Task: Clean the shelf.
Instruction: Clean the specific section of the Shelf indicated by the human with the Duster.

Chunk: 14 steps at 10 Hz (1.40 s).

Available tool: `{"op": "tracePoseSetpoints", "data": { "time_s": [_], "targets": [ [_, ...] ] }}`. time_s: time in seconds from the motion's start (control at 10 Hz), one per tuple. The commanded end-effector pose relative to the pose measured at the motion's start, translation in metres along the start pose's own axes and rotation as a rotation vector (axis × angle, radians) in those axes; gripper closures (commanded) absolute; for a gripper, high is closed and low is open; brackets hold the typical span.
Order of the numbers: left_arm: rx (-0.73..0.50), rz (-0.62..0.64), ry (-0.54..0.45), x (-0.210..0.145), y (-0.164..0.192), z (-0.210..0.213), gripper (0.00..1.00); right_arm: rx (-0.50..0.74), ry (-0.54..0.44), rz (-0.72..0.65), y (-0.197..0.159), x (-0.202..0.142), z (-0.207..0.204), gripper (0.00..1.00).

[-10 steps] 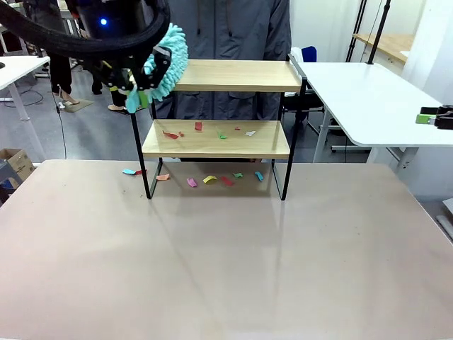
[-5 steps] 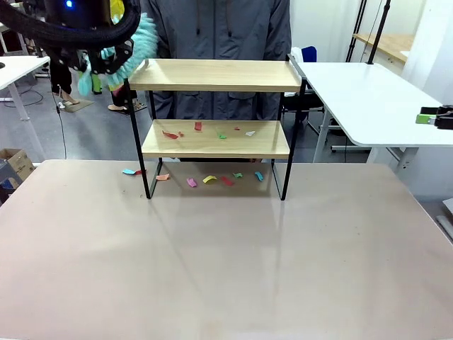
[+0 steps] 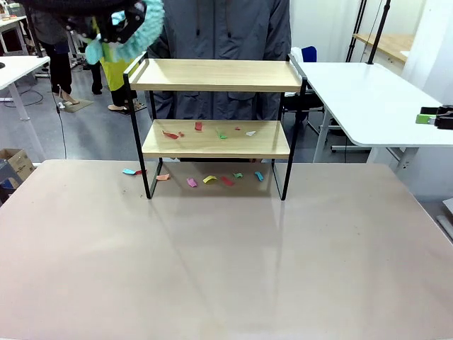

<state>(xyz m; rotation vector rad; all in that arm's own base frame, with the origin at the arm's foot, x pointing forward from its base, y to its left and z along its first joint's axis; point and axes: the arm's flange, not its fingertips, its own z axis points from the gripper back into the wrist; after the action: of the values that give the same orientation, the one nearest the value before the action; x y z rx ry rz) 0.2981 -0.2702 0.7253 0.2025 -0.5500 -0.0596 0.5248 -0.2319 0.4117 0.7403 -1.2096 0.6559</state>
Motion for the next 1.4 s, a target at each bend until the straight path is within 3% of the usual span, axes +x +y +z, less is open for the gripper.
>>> {"op": "tracePoseSetpoints", "data": {
  "time_s": [0.0,0.2,0.5,0.6,0.8,1.0,1.2,1.3],
  "targets": [
    [-0.106,-0.057,-0.011,-0.003,0.018,0.002,0.87,0.003,0.008,0.005,0.002,0.002,-0.001,0.0],
    [-0.269,-0.24,0.015,-0.009,0.026,0.023,0.87,0.003,0.008,0.005,0.002,0.002,-0.001,0.0],
    [-0.417,-0.61,0.126,-0.025,0.057,0.058,0.87,0.003,0.008,0.005,0.002,0.002,-0.001,0.0],
    [-0.456,-0.706,0.106,-0.034,0.066,0.066,0.87,0.003,0.008,0.005,0.002,0.002,-0.001,0.0],
    [-0.401,-0.901,0.161,-0.059,0.08,0.064,0.87,0.003,0.008,0.005,0.002,0.002,-0.001,0.0],
    [-0.368,-1.035,0.316,-0.08,0.08,0.039,0.87,0.003,0.008,0.005,0.002,0.002,-0.001,0.0],
    [-0.22,-1.15,0.555,-0.103,0.067,0.0,0.87,0.003,0.008,0.005,0.002,0.002,-0.001,0.0],
    [-0.234,-1.213,0.602,-0.112,0.062,-0.018,0.87,0.003,0.008,0.005,0.002,0.002,-0.001,0.0]
  ]
}}
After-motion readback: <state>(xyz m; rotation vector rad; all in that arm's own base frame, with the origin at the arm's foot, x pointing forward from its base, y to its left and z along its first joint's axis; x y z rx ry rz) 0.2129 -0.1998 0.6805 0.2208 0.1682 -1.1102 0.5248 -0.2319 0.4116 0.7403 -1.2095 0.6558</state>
